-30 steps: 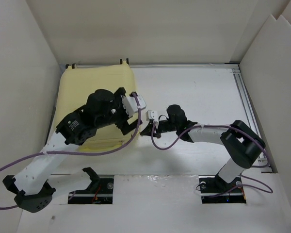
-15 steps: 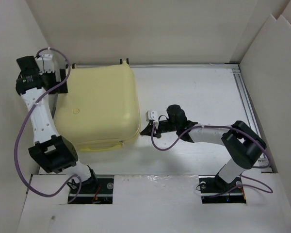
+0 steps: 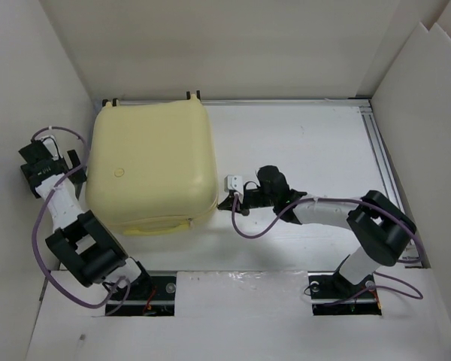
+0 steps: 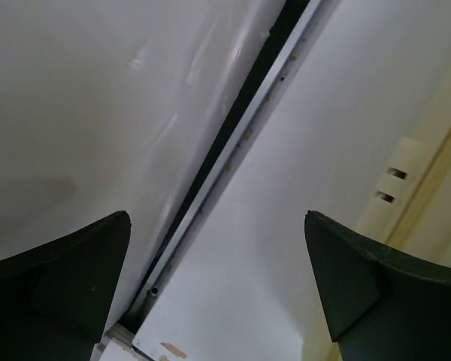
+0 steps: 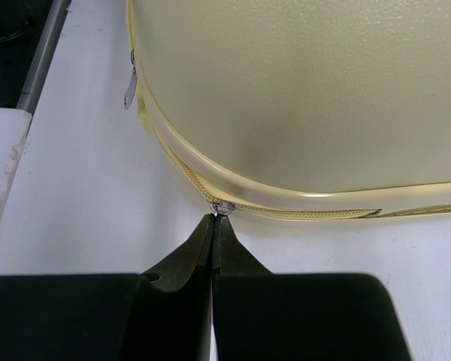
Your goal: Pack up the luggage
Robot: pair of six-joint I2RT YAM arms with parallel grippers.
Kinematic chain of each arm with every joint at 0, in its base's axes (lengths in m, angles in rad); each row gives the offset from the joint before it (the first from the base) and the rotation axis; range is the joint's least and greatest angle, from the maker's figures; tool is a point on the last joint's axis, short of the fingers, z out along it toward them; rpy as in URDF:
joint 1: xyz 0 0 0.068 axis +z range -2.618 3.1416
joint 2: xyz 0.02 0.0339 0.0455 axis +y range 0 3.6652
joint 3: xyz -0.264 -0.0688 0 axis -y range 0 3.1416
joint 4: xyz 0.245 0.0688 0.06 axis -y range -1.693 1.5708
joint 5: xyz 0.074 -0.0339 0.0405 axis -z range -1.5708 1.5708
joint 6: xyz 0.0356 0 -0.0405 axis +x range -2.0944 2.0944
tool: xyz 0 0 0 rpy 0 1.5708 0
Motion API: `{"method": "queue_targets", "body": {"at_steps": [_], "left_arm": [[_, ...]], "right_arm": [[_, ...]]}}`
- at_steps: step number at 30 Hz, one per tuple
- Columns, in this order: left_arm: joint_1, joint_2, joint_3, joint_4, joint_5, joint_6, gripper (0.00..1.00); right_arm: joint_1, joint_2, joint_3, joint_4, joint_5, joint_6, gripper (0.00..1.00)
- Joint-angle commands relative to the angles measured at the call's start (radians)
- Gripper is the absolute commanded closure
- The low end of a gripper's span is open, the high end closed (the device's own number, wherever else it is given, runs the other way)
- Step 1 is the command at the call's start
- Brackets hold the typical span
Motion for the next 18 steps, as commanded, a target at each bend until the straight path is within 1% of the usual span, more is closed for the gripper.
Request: {"method": "queue_targets", "body": {"at_steps": [1,2,4,6,7,9,11,12,14,15,16,18], "left_arm": [[-0.093,0.024,-0.096,-0.002,0.050,0.007,0.01],[-0.113,0.048,-0.106,0.009,0.050,0.007,0.01],[-0.113,0.076,-0.122,0.018,0.062,0.007,0.01],[-0.127,0.088,-0.154,0.018,0.117,0.021,0.05],[-0.127,0.088,-0.169,0.018,0.154,0.034,0.08],[-0.168,0.078,-0.224,0.036,0.165,0.056,0.12],[-0.188,0.066,-0.234,0.036,0.162,0.067,0.19],[-0.199,0.056,-0.234,0.036,0.177,0.067,0.27],[-0.199,0.042,-0.234,0.015,0.177,0.067,0.36],[-0.199,0.042,-0.234,0.003,0.177,0.076,0.41],[-0.199,0.033,-0.234,-0.020,0.177,0.076,0.51],[-0.199,0.033,-0.260,-0.039,0.177,0.106,0.58]], "right_arm": [[0.047,0.000,-0.023,-0.085,-0.058,-0.020,1.00],[0.047,0.000,-0.023,-0.085,-0.058,-0.020,1.00],[0.059,0.000,-0.023,-0.096,-0.058,-0.030,1.00],[0.085,-0.009,-0.023,-0.115,-0.045,-0.040,1.00],[0.094,-0.009,-0.023,-0.115,-0.045,-0.040,1.00],[0.132,-0.020,-0.014,-0.115,-0.045,-0.049,1.00],[0.162,-0.031,-0.004,-0.115,-0.045,-0.049,1.00],[0.191,-0.041,-0.004,-0.124,-0.045,-0.040,1.00],[0.211,-0.042,0.020,-0.124,-0.084,-0.017,1.00],[0.211,-0.042,0.029,-0.139,-0.130,-0.007,1.00],[0.237,-0.042,0.042,-0.162,-0.146,0.006,1.00],[0.255,-0.042,0.080,-0.223,-0.146,0.015,1.00]]}}
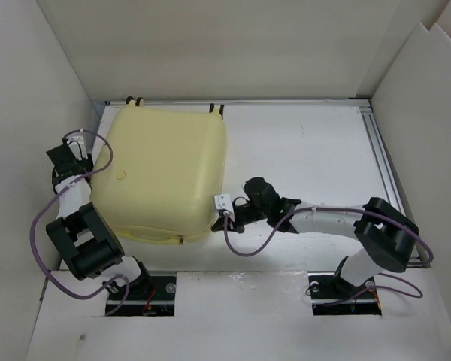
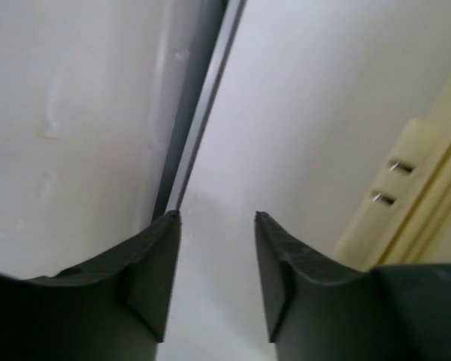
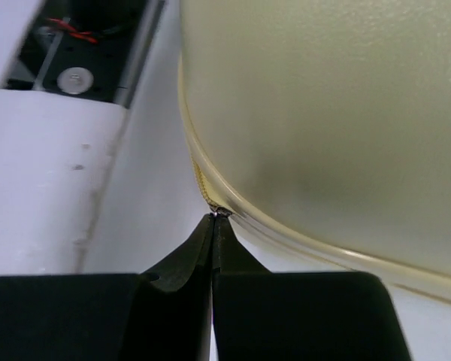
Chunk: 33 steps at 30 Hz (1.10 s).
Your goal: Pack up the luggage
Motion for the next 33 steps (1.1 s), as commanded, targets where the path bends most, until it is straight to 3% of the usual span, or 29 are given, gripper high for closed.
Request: {"method": "queue_targets", "body": {"at_steps": [1,6,8,11,15,23,29,33], "left_arm": [[-0.063,-0.054,-0.096,-0.304,0.174,0.026,0.61],[-0.063,-0.117,-0.139,-0.368,0.186,0.098,0.78],[-0.063,-0.137,-0.150,-0.390,0.203,0.130,0.87],[-0.063,-0.149,-0.150,-0.425,0.249,0.170,1.00],[-0.063,-0.183,-0.141,-0.469,0.323,0.226,1.00],[-0.239,-0.192,-0.130,-0.520,0.349,0.259,1.00],[-0.239,-0.156,-0.077,-0.540,0.358,0.250,1.00],[-0.239,-0.117,-0.056,-0.540,0.378,0.250,0.98]], "right_arm": [[0.110,-0.004,0.062,-0.103,-0.155,0.047,1.00],[0.133,-0.116,-0.016,-0.055,0.057,0.229,1.00],[0.144,-0.166,-0.067,0.083,0.195,0.333,1.00],[0.144,-0.242,-0.125,0.161,0.404,0.486,1.00],[0.124,-0.223,-0.073,0.115,0.589,0.497,1.00],[-0.126,-0.093,0.109,0.046,0.485,0.415,1.00],[-0.263,-0.082,0.158,-0.004,0.396,0.368,1.00],[-0.272,-0.071,0.160,-0.017,0.343,0.325,1.00]]}}
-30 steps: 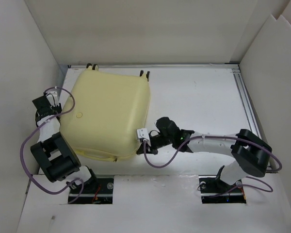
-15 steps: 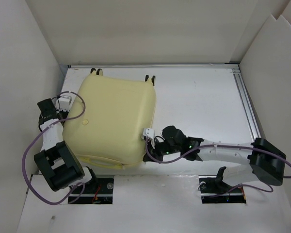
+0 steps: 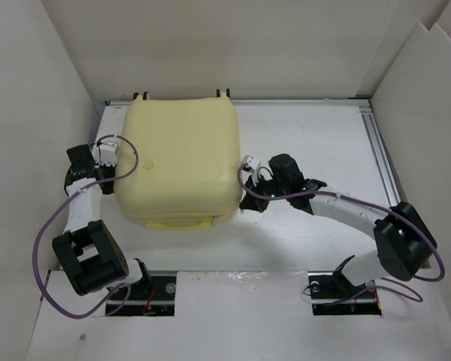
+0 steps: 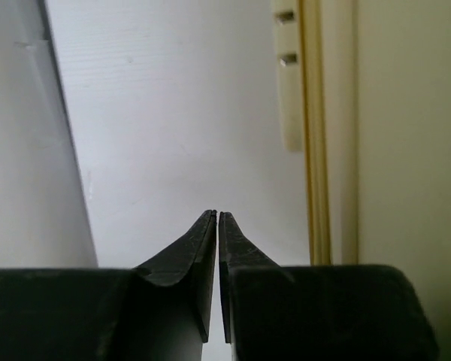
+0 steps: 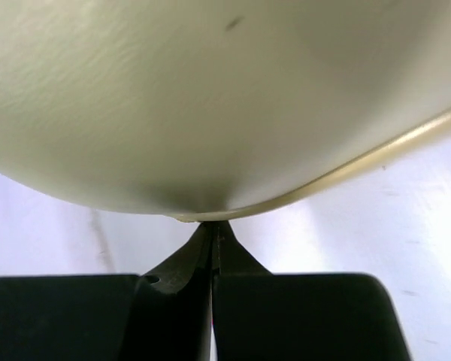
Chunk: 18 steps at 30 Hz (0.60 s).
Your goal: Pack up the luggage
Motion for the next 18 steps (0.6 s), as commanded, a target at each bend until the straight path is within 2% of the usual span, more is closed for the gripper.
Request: {"method": "queue_targets", "body": {"at_steps": [1,5,8,9,10,12,13,14,15,16,18], "left_arm": [[-0.102,0.015,-0.009,-0.264,0.254,0.048,0.96],[-0.102,0.055,0.011,-0.284,0.264,0.048,0.96],[-0.102,0.085,0.011,-0.304,0.283,0.068,0.96],[-0.113,0.099,0.011,-0.304,0.283,0.068,0.98],[-0.113,0.111,0.011,-0.304,0.283,0.077,0.99],[-0.133,0.121,0.011,-0.304,0.283,0.077,1.00],[-0.133,0.121,0.011,-0.313,0.283,0.077,1.00],[-0.133,0.121,0.002,-0.313,0.283,0.077,1.00],[-0.133,0.121,0.002,-0.322,0.273,0.077,1.00],[-0.133,0.121,0.002,-0.323,0.273,0.077,1.00],[-0.133,0.121,0.011,-0.342,0.262,0.077,1.00]], "right_arm": [[-0.024,0.039,0.088,0.365,0.248,-0.089,1.00],[0.005,0.011,-0.033,0.482,0.233,-0.027,1.00],[0.034,-0.042,-0.182,0.703,0.273,0.114,1.00],[0.057,-0.052,-0.225,0.781,0.340,0.148,1.00],[0.121,-0.052,-0.265,0.958,0.378,0.176,1.00],[0.195,0.005,-0.325,1.113,0.449,0.239,1.00],[0.270,0.086,-0.325,1.244,0.478,0.239,1.00],[0.312,0.086,-0.325,1.317,0.478,0.210,1.00],[0.349,0.178,-0.316,1.390,0.478,0.184,1.00],[0.381,0.224,-0.316,1.543,0.478,0.163,1.00],[0.418,0.352,-0.298,1.673,0.420,0.147,1.00]]}}
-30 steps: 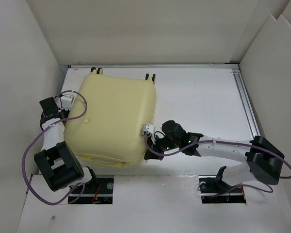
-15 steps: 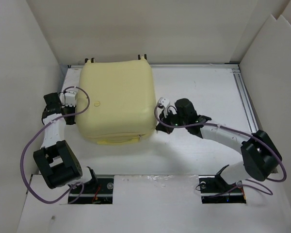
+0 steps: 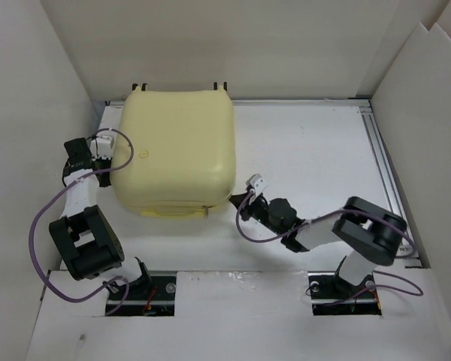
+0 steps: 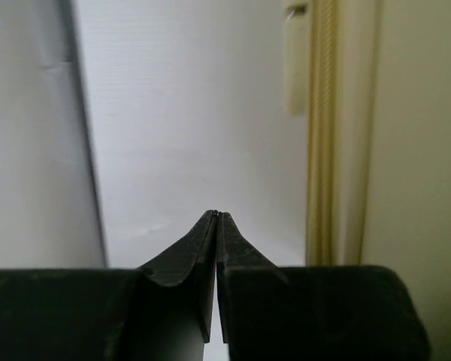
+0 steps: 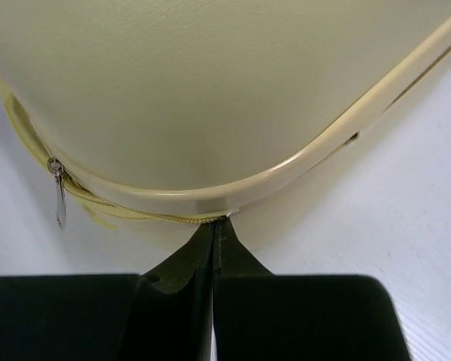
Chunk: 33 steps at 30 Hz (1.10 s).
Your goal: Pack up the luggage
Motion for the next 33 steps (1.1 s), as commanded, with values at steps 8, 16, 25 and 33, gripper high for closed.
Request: {"method": "queue_targets", "body": {"at_steps": [8,16,25,33], "left_arm": [[-0.124,-0.084,-0.045,-0.362,0.191,0.120,1.00],[0.018,-0.175,0.396,-0.378,0.218,0.297,0.88],[-0.533,-0.365,0.353,-0.733,0.291,0.598,0.68],[-0.741,-0.489,0.076,-0.748,0.145,0.651,0.59]], "right_arm": [[0.117,0.208,-0.001,0.688,-0.186,0.094,1.00],[-0.018,-0.079,0.212,-0.238,-0.132,-0.036,1.00],[-0.100,-0.019,0.286,-0.260,-0.223,-0.003,1.00],[-0.255,0.048,0.424,-0.337,-0.256,0.019,1.00]]}}
